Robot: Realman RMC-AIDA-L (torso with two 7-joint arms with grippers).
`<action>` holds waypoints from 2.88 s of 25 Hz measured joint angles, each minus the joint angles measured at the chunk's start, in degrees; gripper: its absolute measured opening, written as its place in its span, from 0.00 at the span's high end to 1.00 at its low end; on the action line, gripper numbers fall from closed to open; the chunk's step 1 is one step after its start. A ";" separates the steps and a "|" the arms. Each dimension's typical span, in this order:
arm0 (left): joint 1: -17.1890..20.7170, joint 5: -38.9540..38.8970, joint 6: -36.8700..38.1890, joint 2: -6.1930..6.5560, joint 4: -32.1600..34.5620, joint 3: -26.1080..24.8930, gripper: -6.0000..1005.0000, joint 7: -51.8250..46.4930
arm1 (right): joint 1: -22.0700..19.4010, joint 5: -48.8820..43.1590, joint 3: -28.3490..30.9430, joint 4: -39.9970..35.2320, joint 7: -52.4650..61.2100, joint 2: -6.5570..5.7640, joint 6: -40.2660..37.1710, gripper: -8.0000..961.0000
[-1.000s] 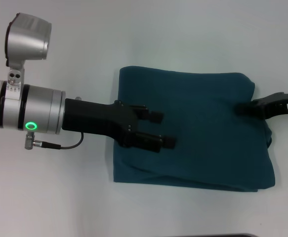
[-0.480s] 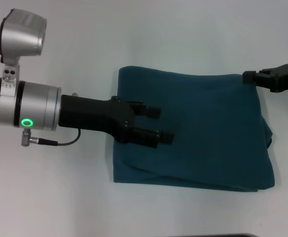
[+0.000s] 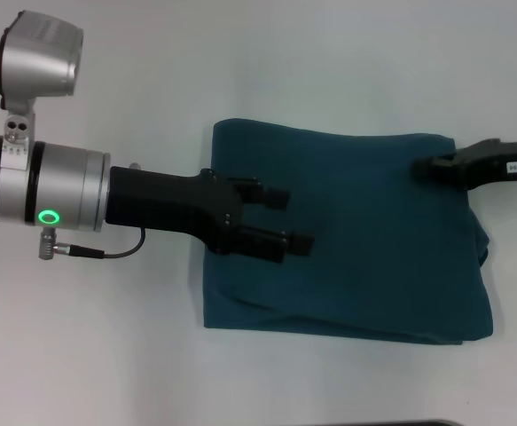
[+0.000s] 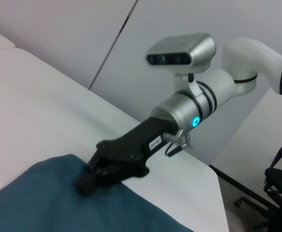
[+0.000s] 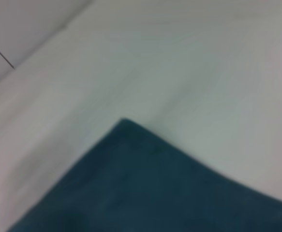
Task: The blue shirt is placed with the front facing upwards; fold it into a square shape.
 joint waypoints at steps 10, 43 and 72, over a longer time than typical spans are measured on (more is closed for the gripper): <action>0.09 0.09 -0.39 0.00 0.27 0.00 0.12 0.15 | 0.65 -3.31 -0.51 2.66 0.76 0.18 4.39 0.97; 3.94 0.15 2.56 0.99 -3.97 -9.73 0.12 0.26 | -0.76 7.33 -0.23 -7.31 -10.39 1.13 -5.70 0.90; 4.07 1.06 -3.49 0.10 -0.90 -8.94 0.11 1.32 | 0.65 8.59 -0.60 -6.91 -16.46 2.60 -8.14 0.06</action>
